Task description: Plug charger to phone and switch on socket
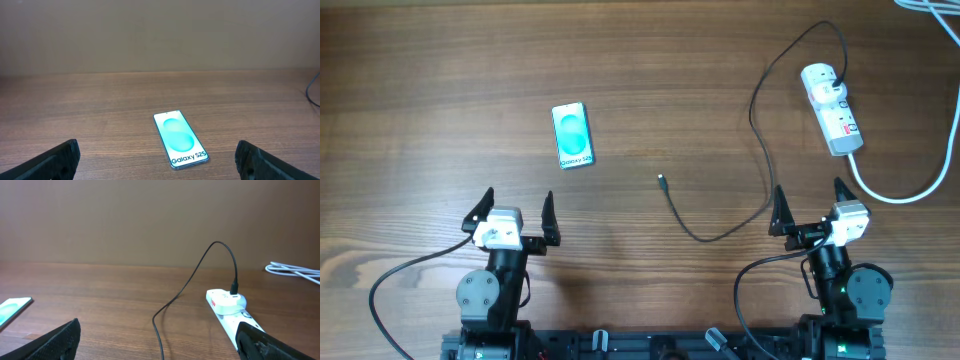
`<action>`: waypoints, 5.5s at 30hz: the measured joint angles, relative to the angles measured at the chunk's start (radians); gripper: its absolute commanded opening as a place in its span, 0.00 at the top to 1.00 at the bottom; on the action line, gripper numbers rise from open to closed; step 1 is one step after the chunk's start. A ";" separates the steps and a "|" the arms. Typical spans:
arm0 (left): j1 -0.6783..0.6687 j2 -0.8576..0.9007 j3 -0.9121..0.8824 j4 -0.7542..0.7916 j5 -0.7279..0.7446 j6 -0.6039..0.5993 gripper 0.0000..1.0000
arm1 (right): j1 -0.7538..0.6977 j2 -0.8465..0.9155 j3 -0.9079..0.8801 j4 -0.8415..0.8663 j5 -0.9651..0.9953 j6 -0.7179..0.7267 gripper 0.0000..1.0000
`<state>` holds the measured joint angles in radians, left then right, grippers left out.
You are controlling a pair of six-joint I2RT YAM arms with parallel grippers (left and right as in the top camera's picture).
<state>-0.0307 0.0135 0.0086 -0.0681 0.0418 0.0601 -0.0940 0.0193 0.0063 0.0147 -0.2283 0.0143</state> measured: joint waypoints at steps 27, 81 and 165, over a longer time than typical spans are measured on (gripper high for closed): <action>0.000 0.000 0.000 0.000 0.000 0.000 0.00 | 0.000 0.000 0.000 0.000 0.000 0.000 0.00; 0.000 0.000 0.000 0.000 0.000 0.000 0.00 | 0.000 0.000 0.000 0.000 0.000 0.000 0.00; 0.000 0.242 0.548 0.108 0.158 -0.013 0.00 | 0.000 0.000 0.000 0.000 0.000 0.000 0.00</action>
<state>-0.0307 0.2554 0.5568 0.0395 0.1993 0.0471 -0.0940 0.0193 0.0063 0.0147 -0.2283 0.0143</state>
